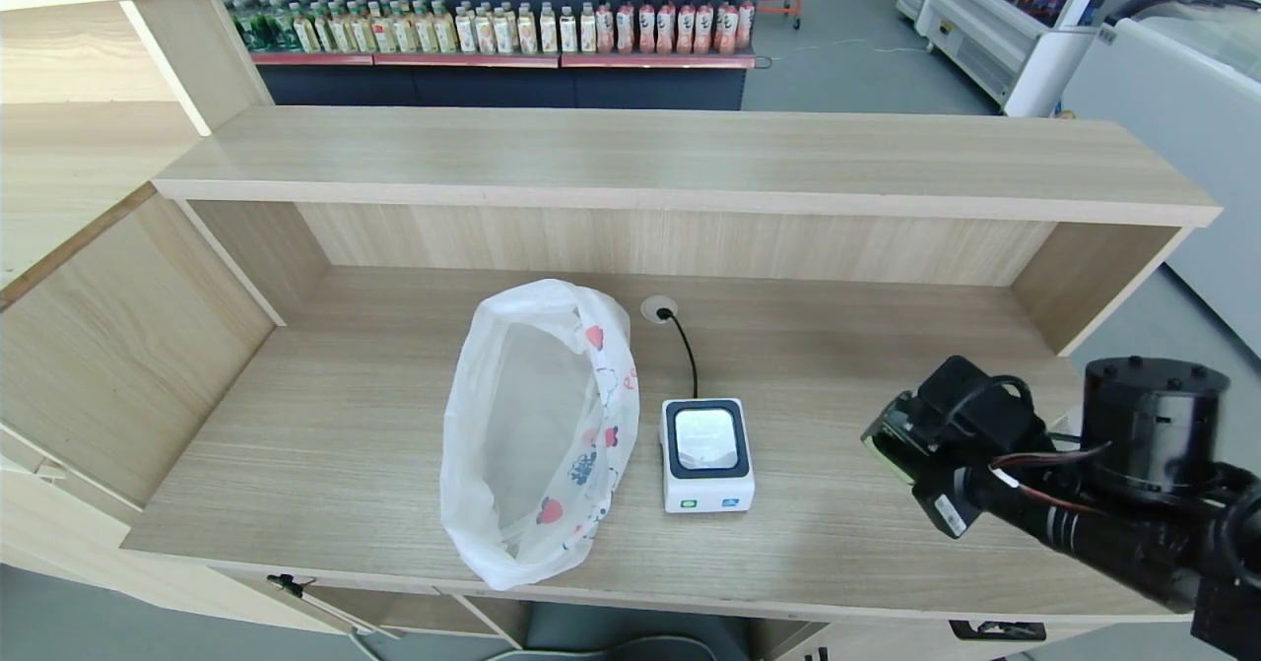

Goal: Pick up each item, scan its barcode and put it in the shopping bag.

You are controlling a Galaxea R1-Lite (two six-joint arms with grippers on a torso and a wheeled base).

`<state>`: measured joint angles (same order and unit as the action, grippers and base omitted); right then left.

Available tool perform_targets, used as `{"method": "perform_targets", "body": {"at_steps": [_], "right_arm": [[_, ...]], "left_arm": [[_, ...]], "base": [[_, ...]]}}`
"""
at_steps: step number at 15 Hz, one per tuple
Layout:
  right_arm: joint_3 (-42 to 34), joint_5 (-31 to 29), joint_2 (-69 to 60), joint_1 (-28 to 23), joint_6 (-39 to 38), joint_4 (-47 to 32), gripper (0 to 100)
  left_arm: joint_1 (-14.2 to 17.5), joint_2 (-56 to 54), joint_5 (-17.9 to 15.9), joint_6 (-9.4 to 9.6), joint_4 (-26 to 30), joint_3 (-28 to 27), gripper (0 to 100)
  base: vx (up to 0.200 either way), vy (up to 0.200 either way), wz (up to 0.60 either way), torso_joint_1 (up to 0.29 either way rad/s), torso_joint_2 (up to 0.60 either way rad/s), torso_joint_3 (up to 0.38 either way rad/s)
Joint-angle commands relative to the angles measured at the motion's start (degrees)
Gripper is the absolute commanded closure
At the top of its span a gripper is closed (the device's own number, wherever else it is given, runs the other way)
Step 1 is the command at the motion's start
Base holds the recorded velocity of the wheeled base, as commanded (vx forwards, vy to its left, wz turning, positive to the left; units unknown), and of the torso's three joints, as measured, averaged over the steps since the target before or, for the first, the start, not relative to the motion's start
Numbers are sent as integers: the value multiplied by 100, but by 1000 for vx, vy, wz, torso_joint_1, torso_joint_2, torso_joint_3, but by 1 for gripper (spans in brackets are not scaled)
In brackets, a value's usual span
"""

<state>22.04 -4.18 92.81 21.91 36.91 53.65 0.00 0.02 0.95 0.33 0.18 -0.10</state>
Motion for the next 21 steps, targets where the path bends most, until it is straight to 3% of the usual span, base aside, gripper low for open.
{"method": "perform_targets", "body": {"at_steps": [1,3,6,7,8,10,11,13,16,21], "right_arm": [[-77,190,-474,-29,809,58,100],[-86,778,-483,-134,1477,93,100],[-42,3943,-430,-1663,5001,-144,100],[-16,4830,-413,-2059,6179,-549,100],[28,5331,-386,-2155,7067,-935,100],[46,5788,-369,-2050,8719,-1199,100],[55,5876,-360,-1901,9026,-1217,100],[46,5929,-184,-1013,9888,-1217,100],[107,6324,88,-108,10696,-1181,100],[169,7045,220,279,11690,-1243,100]], "left_arm": [[0,-2,2,2,-1,1,0],[0,-2,2,2,-1,1,0],[0,-2,2,2,-1,1,0],[0,-2,2,2,-1,1,0],[0,-2,2,2,-1,1,0],[0,-2,2,2,-1,1,0],[0,-2,2,2,-1,10,0],[0,-2,2,2,-1,1,0],[0,-2,2,2,-1,1,0],[0,-2,2,2,-1,1,0]], "base": [[0,0,0,0,0,0],[0,0,0,0,0,0],[0,0,0,0,0,0],[0,0,0,0,0,0],[0,0,0,0,0,0],[0,0,0,0,0,0],[0,0,0,0,0,0],[0,0,0,0,0,0],[0,0,0,0,0,0],[0,0,0,0,0,0]]}}
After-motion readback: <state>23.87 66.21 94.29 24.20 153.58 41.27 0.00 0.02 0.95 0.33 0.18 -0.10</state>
